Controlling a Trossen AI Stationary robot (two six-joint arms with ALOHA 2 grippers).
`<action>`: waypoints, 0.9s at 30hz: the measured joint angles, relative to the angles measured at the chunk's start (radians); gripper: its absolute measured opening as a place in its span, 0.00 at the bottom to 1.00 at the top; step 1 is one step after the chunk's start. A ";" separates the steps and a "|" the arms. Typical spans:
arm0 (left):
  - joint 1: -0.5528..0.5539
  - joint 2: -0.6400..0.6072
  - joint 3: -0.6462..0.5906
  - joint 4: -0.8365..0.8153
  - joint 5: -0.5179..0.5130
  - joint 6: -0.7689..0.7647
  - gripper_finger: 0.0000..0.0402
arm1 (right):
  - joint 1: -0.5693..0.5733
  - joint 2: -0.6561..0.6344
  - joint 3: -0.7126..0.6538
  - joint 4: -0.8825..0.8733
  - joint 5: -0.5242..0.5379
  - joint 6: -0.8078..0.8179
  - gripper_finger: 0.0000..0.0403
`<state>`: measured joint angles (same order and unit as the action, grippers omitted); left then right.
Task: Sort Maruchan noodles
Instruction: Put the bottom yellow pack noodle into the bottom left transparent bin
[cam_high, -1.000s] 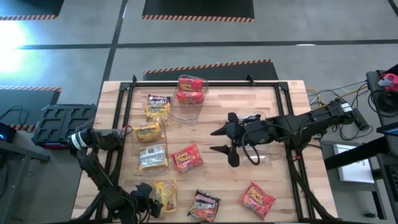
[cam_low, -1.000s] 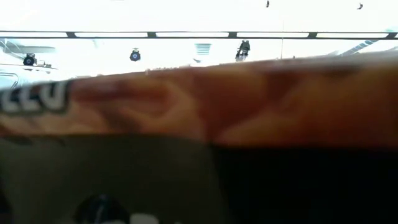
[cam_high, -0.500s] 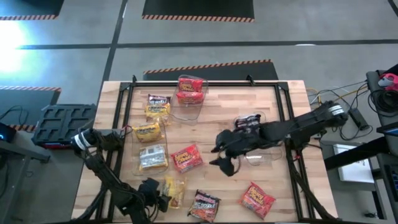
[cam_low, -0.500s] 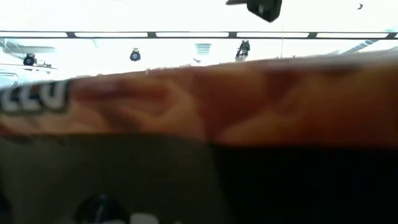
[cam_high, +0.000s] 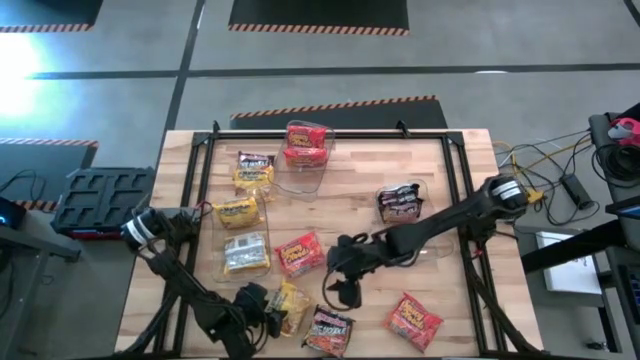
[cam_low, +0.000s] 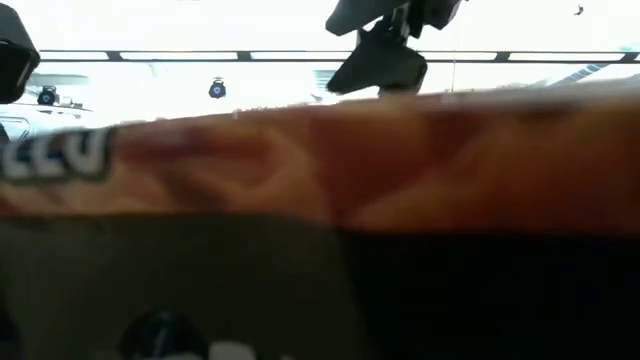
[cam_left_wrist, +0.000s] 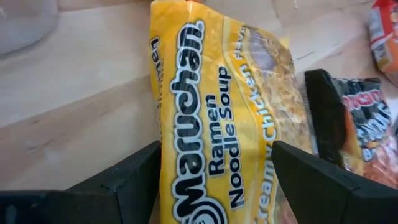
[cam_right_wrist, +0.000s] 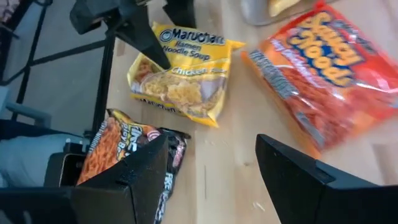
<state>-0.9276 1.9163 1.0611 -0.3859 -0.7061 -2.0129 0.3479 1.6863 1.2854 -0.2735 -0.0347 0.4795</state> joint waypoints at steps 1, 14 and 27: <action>0.000 0.006 0.001 0.007 -0.006 0.005 0.70 | 0.005 0.016 0.000 0.026 0.000 -0.007 0.57; 0.007 -0.010 0.001 0.041 -0.011 0.052 0.70 | 0.033 0.184 0.001 0.273 -0.015 -0.045 0.57; 0.047 -0.005 0.001 0.071 -0.033 0.151 0.70 | 0.034 0.286 0.002 0.388 -0.123 -0.001 0.57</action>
<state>-0.8803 1.9118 1.0618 -0.3153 -0.7390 -1.8618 0.3820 1.9719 1.2873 0.1140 -0.1580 0.4780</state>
